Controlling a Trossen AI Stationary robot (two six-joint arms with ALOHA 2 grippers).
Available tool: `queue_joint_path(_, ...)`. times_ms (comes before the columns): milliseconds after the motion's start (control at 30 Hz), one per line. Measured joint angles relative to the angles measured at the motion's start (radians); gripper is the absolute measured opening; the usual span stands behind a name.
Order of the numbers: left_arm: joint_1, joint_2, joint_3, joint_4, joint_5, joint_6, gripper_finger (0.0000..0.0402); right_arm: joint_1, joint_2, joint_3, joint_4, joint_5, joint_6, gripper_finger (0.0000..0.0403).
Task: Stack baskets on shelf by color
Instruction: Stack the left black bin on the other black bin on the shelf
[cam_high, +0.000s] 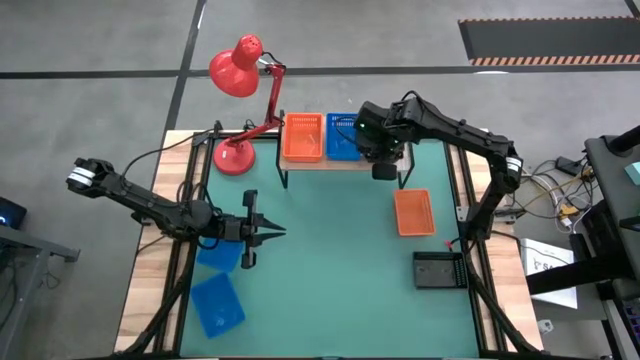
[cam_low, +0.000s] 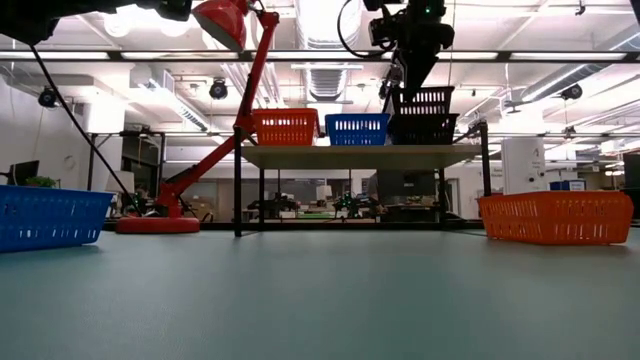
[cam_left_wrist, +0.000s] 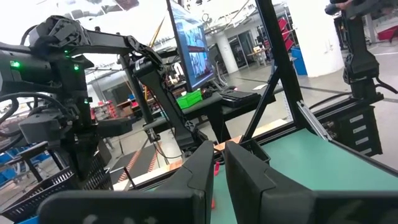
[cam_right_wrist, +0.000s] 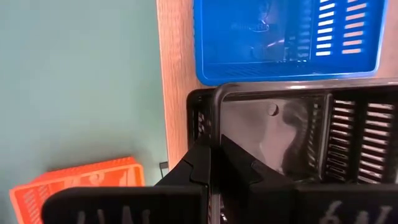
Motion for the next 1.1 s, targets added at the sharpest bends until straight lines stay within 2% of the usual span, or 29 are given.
queue_joint_path(167, 0.000, 0.000, 0.000, 0.000, 0.000, -0.002, 0.0024, 0.000, 0.000, 0.000, -0.001, 0.000, 0.000, 0.0015)
queue_joint_path(467, 0.000, 0.000, 0.000, 0.000, 0.000, -0.002, 0.0024, 0.000, -0.004, 0.000, -0.021, 0.025, 0.011, 0.0076)
queue_joint_path(600, 0.000, 0.000, 0.000, 0.000, 0.000, -0.005, 0.0024, 0.002, -0.019, 0.000, -0.049, 0.025, 0.034, 0.0089)
queue_joint_path(733, 0.000, 0.000, 0.000, 0.000, 0.000, -0.005, 0.0024, 0.003, -0.041, 0.000, -0.091, 0.024, 0.067, 0.0077)
queue_joint_path(967, 0.000, 0.000, 0.000, 0.000, 0.000, -0.005, 0.0024, 0.003, -0.076, 0.000, -0.110, 0.025, 0.081, 0.0015)
queue_joint_path(1100, 0.000, 0.000, 0.000, 0.000, 0.000, -0.005, 0.0024, 0.003, -0.076, -0.006, -0.076, 0.026, 0.093, 0.0010)
